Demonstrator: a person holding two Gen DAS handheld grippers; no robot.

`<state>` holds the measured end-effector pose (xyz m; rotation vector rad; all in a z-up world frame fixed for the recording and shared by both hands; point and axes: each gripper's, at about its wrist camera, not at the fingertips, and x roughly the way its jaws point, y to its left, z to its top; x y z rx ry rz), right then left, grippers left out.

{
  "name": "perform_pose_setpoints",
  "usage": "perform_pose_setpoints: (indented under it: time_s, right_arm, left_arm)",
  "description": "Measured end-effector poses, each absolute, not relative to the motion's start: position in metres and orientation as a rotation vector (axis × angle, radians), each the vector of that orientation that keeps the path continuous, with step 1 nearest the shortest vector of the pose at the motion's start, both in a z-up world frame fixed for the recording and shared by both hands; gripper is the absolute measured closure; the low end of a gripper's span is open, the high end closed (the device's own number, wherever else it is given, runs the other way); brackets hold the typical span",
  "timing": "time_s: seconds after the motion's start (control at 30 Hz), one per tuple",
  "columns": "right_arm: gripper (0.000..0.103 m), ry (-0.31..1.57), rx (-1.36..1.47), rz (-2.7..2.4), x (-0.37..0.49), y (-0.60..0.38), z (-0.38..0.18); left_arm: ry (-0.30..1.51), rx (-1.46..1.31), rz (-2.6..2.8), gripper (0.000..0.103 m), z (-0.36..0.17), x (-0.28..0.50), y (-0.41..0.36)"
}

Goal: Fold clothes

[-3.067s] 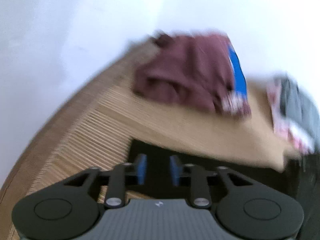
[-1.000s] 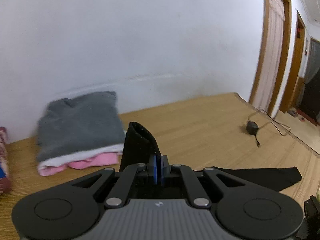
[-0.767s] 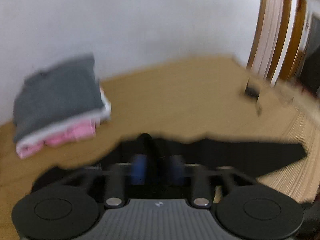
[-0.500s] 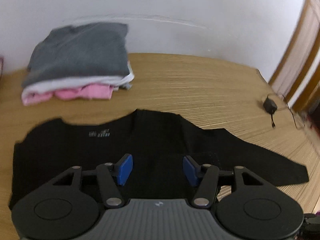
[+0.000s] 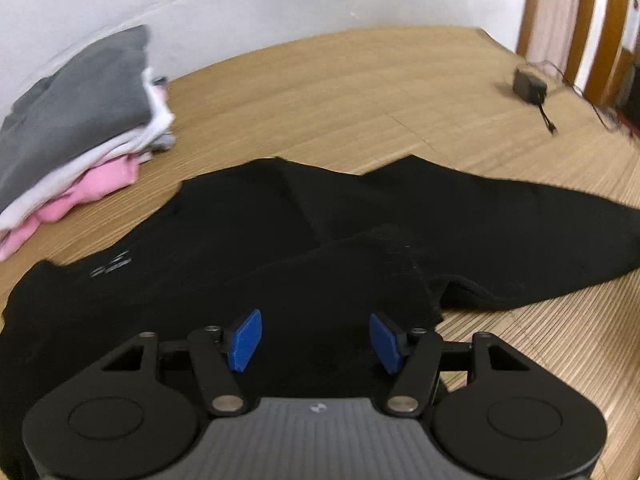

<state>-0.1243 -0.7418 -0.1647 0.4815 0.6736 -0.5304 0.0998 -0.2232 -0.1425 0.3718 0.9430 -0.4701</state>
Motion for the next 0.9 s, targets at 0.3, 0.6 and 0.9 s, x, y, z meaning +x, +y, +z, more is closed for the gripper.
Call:
perform_pose_setpoints:
  time_s: [0.3,0.6,0.9]
  right_arm:
    - [0.052,0.711,0.448,-0.588,-0.115,-0.734,-0.180]
    - [0.096,0.634,0.438,-0.548,-0.114,-0.733,-0.144]
    - [0.096,0.365,0.117,-0.201,-0.110,-0.597,0.010]
  left_arm:
    - [0.964,0.308,-0.453,0.040,-0.148,0.104,-0.230]
    - [0.921,0.045,-0.473,0.044,-0.122,0.094,-0.181]
    - [0.932,-0.052,-0.473,0.044,-0.122,0.076,-0.083]
